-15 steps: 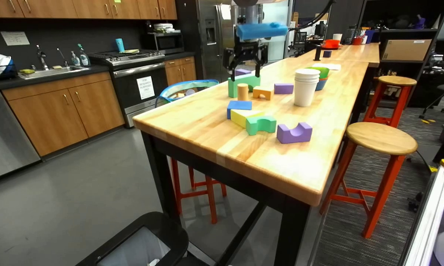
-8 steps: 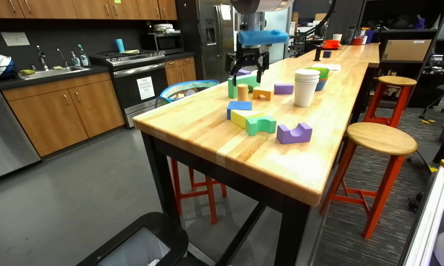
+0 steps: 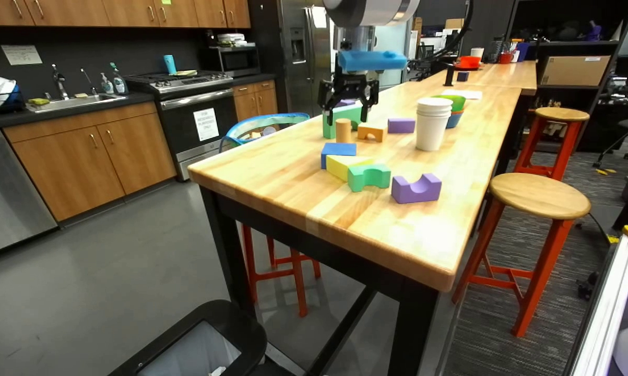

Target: Move the orange cylindrical block to the left of all the other blocks

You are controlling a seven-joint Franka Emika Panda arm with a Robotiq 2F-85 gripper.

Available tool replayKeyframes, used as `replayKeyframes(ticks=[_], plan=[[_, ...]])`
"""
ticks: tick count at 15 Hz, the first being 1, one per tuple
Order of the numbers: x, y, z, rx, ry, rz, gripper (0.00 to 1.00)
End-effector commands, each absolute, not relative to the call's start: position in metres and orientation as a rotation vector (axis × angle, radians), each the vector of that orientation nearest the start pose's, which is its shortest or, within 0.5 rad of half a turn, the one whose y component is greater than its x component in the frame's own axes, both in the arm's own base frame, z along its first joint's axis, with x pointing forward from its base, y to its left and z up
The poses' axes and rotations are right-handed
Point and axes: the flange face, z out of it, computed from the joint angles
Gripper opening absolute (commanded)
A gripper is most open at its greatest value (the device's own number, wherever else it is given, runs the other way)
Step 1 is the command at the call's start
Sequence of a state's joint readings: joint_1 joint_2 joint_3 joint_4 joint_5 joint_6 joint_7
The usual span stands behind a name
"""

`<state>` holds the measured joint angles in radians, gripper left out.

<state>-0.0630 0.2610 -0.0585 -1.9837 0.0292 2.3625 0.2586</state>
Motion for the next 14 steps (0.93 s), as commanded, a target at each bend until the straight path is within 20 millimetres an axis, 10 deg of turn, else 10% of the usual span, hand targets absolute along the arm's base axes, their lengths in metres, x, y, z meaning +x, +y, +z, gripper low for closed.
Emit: replayKeyframes(ticks=[1,9,10,14], plan=[[0.619,-0.078,0.345,-3.065,0.588,-0.219,1.0],[0.631,-0.08,0.338,-3.071,0.571,-0.251,1.0],[0.632,-0.08,0.337,-3.071,0.571,-0.251,0.75],[0.635,-0.079,0.336,-3.077,0.561,-0.25,0.54]])
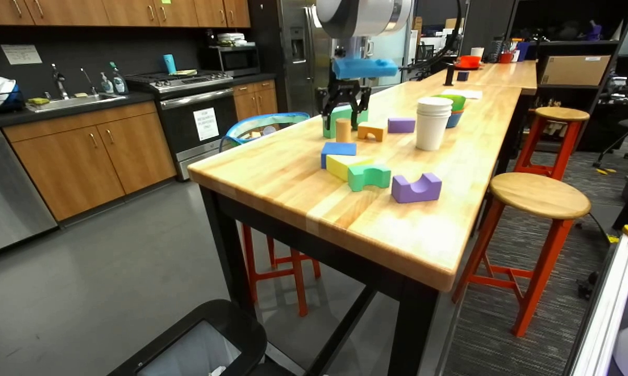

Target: Move the orange cylindrical block to the left of all the other blocks

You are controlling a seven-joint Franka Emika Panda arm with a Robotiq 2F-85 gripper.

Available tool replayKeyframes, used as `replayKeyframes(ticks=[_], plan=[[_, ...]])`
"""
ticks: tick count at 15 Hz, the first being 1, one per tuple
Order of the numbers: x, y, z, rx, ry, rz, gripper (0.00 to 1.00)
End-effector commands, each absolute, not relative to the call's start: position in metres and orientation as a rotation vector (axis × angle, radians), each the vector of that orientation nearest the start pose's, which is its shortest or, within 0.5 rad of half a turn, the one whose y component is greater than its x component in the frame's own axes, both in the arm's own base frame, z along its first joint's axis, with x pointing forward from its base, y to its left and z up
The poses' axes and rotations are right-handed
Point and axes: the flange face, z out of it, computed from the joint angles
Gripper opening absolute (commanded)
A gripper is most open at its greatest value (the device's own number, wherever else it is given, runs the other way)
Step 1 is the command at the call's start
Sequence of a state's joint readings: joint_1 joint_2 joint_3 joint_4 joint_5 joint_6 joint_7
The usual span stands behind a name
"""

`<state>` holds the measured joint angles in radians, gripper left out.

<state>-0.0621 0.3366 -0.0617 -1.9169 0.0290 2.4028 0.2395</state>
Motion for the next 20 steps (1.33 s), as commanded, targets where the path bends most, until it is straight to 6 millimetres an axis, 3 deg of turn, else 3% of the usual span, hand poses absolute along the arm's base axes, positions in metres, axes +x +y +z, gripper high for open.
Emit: replayKeyframes(ticks=[1,7,11,12,15,20], plan=[[0.635,-0.078,0.336,-3.078,0.56,-0.245,0.45],[0.637,-0.073,0.341,-3.085,0.545,-0.238,0.01],[0.638,-0.072,0.347,-3.096,0.538,-0.241,0.0],[0.638,-0.072,0.347,-3.099,0.541,-0.242,0.24],[0.637,-0.074,0.348,-3.109,0.539,-0.231,0.37],[0.628,-0.072,0.346,-3.1,0.546,-0.209,0.7]])
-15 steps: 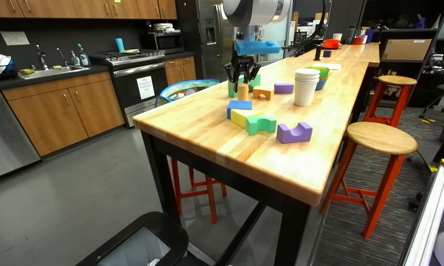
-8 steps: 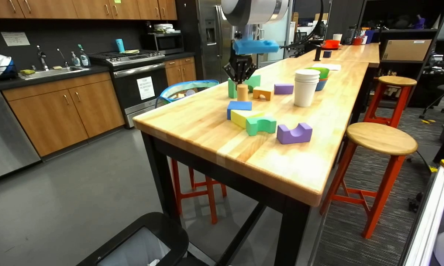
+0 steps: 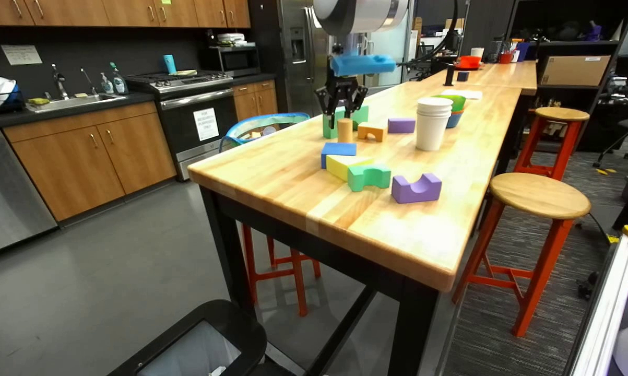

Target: Move the orange cylindrical block to the left of all the other blocks

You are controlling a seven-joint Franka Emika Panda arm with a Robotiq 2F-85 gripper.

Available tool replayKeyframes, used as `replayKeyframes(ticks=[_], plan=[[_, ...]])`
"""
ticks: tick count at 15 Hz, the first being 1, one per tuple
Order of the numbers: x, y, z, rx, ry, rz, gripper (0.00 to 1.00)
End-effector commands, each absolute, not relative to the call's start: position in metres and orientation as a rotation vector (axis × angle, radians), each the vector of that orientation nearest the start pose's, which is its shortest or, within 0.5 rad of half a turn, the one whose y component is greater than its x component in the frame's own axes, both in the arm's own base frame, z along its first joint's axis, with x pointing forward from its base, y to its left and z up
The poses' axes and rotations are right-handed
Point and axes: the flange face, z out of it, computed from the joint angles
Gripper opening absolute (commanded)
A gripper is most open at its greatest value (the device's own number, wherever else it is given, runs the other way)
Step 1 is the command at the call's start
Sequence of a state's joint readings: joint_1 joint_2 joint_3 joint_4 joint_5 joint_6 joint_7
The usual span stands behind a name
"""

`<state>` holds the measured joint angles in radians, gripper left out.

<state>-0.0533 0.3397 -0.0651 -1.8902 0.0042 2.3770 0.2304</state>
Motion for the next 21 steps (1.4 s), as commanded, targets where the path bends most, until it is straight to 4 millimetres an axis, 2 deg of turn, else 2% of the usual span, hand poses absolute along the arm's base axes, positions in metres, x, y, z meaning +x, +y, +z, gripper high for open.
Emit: replayKeyframes(ticks=[1,4,9,10,11,13,15,20,21], plan=[[0.626,-0.071,0.346,-3.103,0.549,-0.208,0.78],[0.624,-0.072,0.346,-3.104,0.55,-0.206,0.98],[0.623,-0.07,0.345,-3.102,0.548,-0.202,1.0],[0.622,-0.07,0.345,-3.101,0.551,-0.2,0.95],[0.621,-0.069,0.345,-3.097,0.553,-0.197,0.74],[0.617,-0.066,0.345,-3.093,0.558,-0.181,0.7],[0.613,-0.065,0.345,-3.095,0.559,-0.169,0.58],[0.605,-0.065,0.346,-3.097,0.58,-0.128,0.18],[0.604,-0.065,0.345,-3.102,0.58,-0.123,0.16]])
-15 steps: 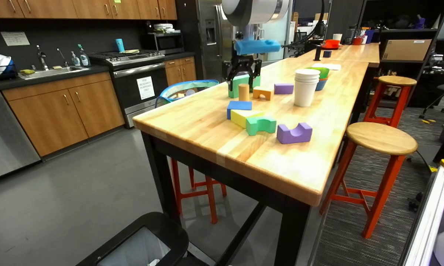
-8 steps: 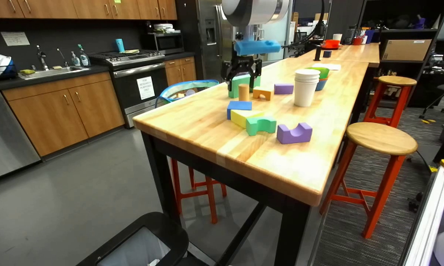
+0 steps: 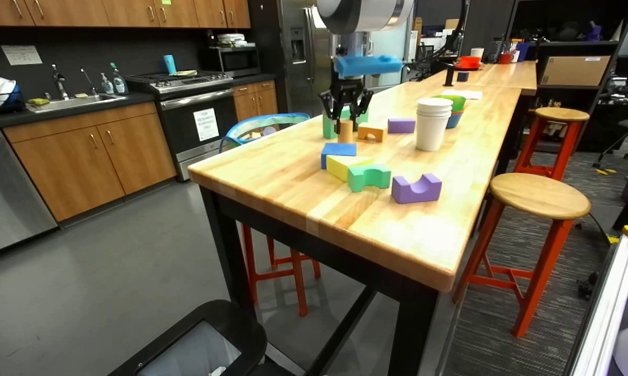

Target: Move the orange cylindrical block to the left of all the other blocks

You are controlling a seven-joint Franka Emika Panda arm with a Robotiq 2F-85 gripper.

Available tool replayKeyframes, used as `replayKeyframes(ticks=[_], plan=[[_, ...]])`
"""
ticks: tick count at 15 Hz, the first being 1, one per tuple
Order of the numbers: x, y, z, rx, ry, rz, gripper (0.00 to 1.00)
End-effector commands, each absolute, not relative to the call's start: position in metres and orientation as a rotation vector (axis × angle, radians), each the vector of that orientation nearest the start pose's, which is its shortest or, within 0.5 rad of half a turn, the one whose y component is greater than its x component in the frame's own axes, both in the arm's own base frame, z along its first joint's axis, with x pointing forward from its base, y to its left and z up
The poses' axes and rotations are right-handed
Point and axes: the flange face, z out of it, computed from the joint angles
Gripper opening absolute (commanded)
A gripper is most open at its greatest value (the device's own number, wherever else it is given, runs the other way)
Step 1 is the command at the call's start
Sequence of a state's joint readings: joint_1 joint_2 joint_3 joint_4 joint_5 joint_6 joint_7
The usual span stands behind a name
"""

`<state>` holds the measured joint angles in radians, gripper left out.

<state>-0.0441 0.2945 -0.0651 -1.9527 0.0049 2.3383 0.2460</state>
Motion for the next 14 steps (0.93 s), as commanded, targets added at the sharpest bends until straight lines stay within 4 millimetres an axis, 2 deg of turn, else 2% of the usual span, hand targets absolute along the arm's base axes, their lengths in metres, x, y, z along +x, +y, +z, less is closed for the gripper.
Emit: replayKeyframes(ticks=[1,5,8,12,14], plan=[[0.604,-0.065,0.346,-3.107,0.577,-0.12,0.16],[0.608,-0.068,0.355,-3.112,0.583,-0.129,0.16],[0.608,-0.076,0.376,-3.121,0.595,-0.147,0.16],[0.594,-0.098,0.427,-3.15,0.625,-0.155,0.16],[0.582,-0.117,0.458,-3.183,0.652,-0.173,0.16]])
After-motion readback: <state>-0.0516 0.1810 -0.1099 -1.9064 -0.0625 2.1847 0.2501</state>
